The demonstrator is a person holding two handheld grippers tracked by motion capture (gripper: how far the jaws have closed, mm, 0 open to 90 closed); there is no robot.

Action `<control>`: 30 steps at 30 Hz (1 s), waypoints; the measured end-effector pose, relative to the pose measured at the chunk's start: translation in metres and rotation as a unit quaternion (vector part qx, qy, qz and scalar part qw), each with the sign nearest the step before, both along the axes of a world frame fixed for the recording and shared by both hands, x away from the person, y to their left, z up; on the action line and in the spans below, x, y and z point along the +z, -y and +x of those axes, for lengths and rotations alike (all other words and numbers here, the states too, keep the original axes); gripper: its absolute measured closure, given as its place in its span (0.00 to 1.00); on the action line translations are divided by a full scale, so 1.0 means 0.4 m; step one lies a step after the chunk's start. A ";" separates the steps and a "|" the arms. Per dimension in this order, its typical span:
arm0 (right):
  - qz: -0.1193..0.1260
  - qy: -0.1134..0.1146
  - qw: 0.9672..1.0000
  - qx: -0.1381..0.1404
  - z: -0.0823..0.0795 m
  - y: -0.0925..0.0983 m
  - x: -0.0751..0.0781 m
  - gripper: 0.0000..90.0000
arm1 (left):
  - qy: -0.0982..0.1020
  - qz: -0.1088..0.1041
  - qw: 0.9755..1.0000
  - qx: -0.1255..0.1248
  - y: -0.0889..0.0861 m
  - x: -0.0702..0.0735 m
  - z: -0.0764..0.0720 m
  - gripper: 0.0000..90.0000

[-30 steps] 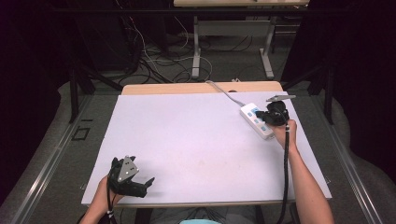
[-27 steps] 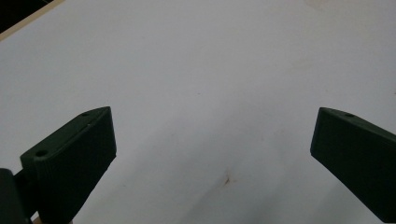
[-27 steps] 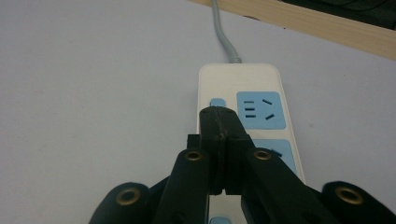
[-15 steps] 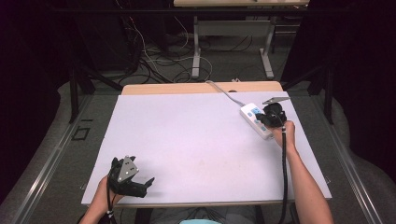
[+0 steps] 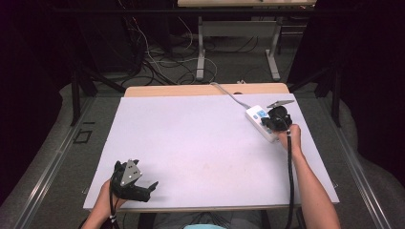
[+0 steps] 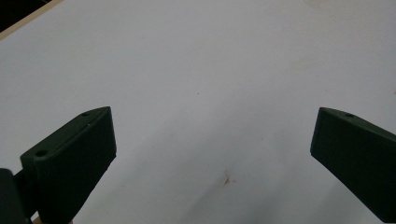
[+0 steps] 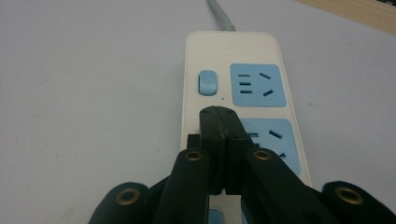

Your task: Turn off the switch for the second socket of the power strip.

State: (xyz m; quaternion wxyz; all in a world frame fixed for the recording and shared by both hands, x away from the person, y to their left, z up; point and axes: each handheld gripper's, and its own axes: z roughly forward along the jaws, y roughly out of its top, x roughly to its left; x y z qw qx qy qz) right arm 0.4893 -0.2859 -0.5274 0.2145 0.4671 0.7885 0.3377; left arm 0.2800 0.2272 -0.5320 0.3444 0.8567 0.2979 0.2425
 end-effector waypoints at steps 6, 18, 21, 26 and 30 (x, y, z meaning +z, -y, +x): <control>0.003 -0.004 1.000 -0.001 0.002 0.002 -0.005 1.00 | 0.000 -0.001 1.000 0.000 0.001 0.000 0.000 0.00; -0.003 0.005 1.000 -0.011 0.000 -0.003 -0.009 1.00 | 0.002 0.002 1.000 -0.002 0.003 -0.001 0.000 0.00; -0.010 0.008 1.000 -0.016 -0.001 -0.010 -0.010 1.00 | 0.002 0.002 1.000 -0.001 0.004 -0.002 0.000 0.00; -0.008 0.006 1.000 -0.016 -0.001 -0.010 -0.010 1.00 | 0.002 0.005 1.000 -0.002 0.004 -0.002 0.000 0.00; -0.023 0.010 1.000 -0.019 -0.004 -0.016 -0.009 1.00 | 0.001 0.004 1.000 -0.002 0.005 -0.002 0.001 0.00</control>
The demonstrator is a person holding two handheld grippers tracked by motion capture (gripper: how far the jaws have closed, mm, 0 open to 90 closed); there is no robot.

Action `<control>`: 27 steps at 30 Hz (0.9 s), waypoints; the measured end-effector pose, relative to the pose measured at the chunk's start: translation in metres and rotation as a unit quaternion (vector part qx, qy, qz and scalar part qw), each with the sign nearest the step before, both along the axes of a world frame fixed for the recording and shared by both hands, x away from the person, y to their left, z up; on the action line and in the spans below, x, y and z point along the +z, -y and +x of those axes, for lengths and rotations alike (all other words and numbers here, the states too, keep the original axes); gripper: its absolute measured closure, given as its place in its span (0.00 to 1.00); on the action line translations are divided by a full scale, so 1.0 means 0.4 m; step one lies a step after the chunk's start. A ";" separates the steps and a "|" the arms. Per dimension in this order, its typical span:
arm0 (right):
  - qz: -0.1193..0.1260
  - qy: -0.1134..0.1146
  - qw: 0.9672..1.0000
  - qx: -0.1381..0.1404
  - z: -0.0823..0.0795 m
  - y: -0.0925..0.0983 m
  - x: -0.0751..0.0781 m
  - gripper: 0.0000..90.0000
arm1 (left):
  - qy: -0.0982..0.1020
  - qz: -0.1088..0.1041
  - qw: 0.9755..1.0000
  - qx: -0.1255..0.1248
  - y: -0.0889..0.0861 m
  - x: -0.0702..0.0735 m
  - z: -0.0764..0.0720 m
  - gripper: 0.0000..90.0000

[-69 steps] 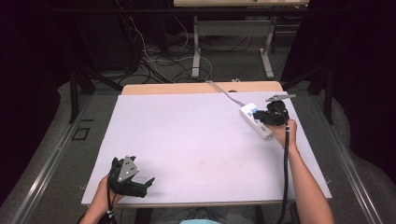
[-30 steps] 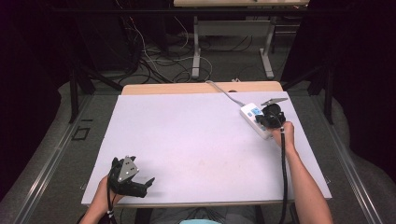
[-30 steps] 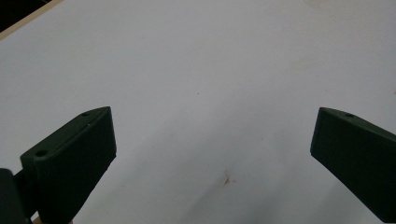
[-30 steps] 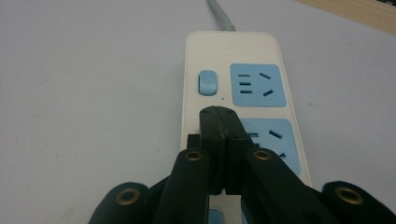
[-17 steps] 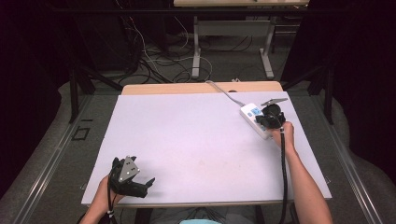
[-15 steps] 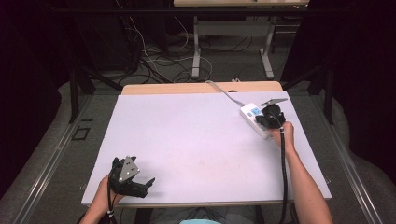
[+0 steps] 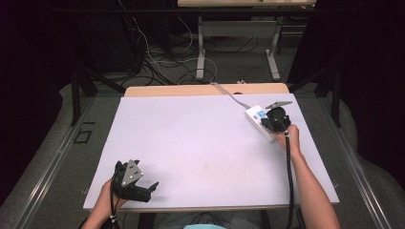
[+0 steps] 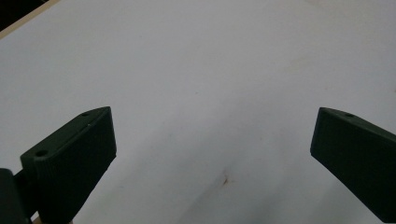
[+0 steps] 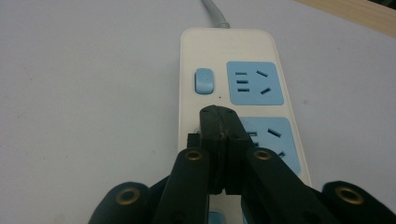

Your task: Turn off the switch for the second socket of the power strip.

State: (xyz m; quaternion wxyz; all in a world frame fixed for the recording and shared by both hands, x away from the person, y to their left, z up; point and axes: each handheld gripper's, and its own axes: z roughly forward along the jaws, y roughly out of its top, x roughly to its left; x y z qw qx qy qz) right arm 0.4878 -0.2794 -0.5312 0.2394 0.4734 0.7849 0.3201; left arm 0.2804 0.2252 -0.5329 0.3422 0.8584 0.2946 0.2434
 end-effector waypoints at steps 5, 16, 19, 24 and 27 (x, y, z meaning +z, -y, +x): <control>-0.008 0.003 1.000 0.004 -0.001 -0.002 0.000 1.00 | 0.001 0.002 1.000 0.000 0.001 0.000 0.000 0.00; 0.010 0.002 1.000 0.000 -0.002 0.005 -0.004 1.00 | -0.001 -0.001 1.000 0.000 0.000 0.000 0.000 0.00; 0.015 0.002 1.000 -0.003 -0.001 0.005 -0.004 1.00 | 0.000 0.000 1.000 -0.001 0.000 0.000 0.000 0.00; 0.010 0.002 1.000 -0.005 -0.002 0.004 -0.005 1.00 | 0.000 -0.001 1.000 0.000 0.002 0.000 0.000 0.00; 0.010 0.004 1.000 -0.003 -0.003 0.004 -0.006 1.00 | 0.001 -0.003 1.000 0.001 0.003 -0.001 0.000 0.00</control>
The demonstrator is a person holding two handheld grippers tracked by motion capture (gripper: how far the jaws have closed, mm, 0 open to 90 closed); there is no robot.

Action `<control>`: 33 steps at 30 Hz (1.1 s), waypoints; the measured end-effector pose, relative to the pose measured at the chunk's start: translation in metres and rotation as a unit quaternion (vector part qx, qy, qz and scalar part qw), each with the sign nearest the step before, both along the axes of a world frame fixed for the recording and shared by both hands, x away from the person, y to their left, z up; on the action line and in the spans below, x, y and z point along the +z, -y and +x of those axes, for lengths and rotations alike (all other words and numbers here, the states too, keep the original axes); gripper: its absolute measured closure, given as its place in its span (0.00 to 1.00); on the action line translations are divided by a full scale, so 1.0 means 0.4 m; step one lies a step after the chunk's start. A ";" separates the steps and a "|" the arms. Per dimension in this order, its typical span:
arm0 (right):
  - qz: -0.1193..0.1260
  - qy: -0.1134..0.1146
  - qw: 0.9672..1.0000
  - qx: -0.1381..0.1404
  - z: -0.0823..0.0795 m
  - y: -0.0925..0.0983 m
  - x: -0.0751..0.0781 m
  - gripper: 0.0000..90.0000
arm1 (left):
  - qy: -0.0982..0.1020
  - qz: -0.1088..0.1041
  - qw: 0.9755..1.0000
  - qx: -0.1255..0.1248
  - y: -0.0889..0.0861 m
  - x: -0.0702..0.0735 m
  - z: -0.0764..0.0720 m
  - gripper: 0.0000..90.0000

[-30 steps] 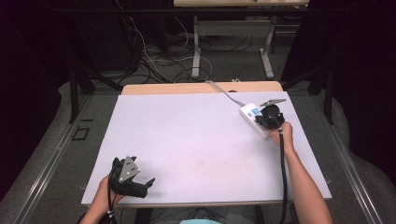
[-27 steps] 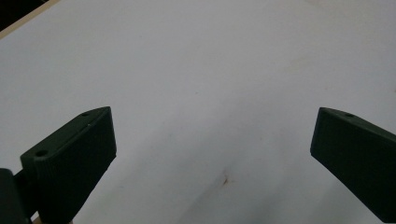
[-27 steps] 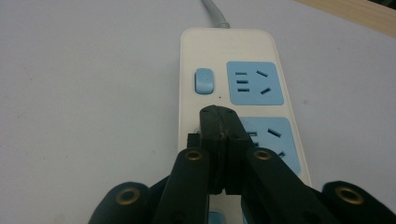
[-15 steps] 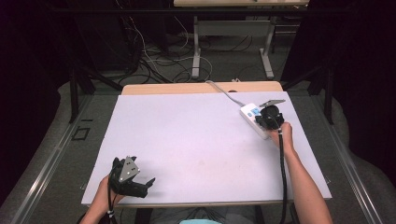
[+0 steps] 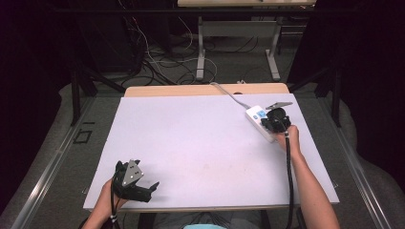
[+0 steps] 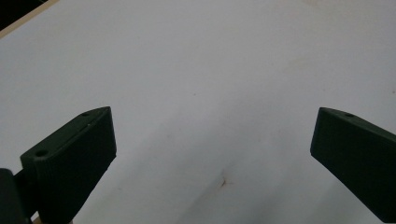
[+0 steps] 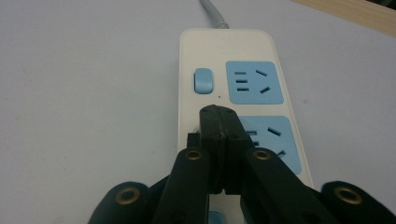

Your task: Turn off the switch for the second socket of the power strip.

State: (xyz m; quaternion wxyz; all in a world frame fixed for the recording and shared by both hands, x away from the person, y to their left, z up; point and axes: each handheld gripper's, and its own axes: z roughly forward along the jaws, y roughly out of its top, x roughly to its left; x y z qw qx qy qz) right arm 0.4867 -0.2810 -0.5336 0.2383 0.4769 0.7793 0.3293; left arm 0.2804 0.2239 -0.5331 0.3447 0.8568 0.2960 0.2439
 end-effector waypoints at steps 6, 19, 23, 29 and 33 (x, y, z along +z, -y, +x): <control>-0.004 0.001 1.000 0.001 0.000 -0.002 0.000 1.00 | 0.002 0.004 1.000 -0.001 -0.002 0.002 0.000 0.00; -0.003 0.001 1.000 0.002 0.000 0.000 0.000 1.00 | 0.002 0.002 1.000 -0.001 -0.002 0.002 -0.001 0.00; -0.002 0.002 1.000 0.001 0.000 0.001 0.000 1.00 | 0.002 0.001 1.000 -0.001 -0.001 0.002 -0.001 0.00; -0.004 0.001 1.000 0.001 -0.001 -0.002 0.000 1.00 | 0.002 0.002 1.000 -0.001 -0.001 0.002 -0.001 0.00; -0.010 0.003 1.000 0.002 -0.003 -0.004 0.000 1.00 | 0.002 0.001 1.000 -0.001 -0.002 0.002 -0.001 0.00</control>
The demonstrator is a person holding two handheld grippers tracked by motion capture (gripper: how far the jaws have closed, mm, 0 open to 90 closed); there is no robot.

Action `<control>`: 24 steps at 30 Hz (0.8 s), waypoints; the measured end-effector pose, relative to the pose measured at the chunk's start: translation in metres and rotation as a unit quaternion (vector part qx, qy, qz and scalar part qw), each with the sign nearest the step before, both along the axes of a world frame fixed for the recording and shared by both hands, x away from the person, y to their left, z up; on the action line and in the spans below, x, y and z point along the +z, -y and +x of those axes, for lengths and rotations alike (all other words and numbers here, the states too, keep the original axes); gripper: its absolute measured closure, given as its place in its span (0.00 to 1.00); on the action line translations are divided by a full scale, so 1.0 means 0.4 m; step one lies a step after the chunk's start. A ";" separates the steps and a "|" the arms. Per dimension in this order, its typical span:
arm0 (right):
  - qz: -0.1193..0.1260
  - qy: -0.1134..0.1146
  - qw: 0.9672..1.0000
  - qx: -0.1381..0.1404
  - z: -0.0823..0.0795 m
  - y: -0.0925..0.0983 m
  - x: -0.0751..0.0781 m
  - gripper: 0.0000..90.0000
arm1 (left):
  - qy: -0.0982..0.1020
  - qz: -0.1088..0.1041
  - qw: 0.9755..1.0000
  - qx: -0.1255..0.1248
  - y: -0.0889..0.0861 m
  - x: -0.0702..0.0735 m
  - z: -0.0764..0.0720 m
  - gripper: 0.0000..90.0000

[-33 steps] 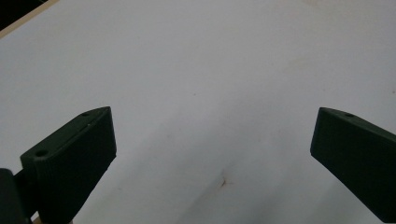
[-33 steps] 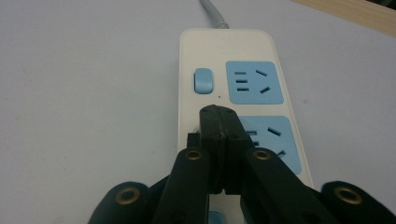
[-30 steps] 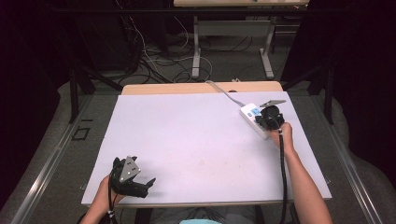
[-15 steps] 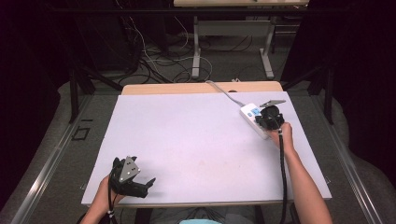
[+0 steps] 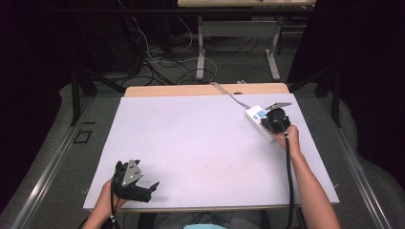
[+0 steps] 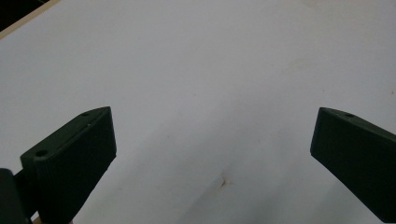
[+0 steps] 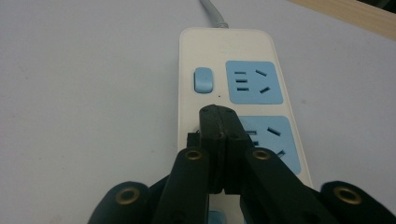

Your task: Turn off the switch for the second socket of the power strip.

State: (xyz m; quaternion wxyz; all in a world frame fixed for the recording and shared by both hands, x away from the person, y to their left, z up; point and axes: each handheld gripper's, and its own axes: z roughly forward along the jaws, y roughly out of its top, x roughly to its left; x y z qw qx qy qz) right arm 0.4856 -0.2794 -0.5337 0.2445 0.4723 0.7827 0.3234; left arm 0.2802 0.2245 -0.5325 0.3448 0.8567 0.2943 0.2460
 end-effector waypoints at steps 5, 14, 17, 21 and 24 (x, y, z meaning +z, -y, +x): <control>-0.012 0.005 1.000 0.000 -0.001 -0.006 -0.001 1.00 | 0.000 0.001 1.000 0.000 0.000 0.000 0.000 0.00; -0.016 0.008 1.000 0.000 -0.003 -0.009 -0.003 1.00 | -0.001 0.001 1.000 0.000 0.000 0.001 0.000 0.00; -0.016 0.008 1.000 0.000 -0.004 -0.009 -0.003 1.00 | -0.003 -0.003 1.000 0.001 0.001 -0.001 -0.001 0.00; -0.014 0.009 1.000 0.003 -0.003 -0.007 -0.003 1.00 | 0.000 0.002 1.000 0.000 0.000 0.001 0.000 0.00; -0.010 0.008 1.000 0.000 -0.004 -0.006 -0.003 1.00 | -0.001 0.002 1.000 0.000 0.000 0.001 0.000 0.00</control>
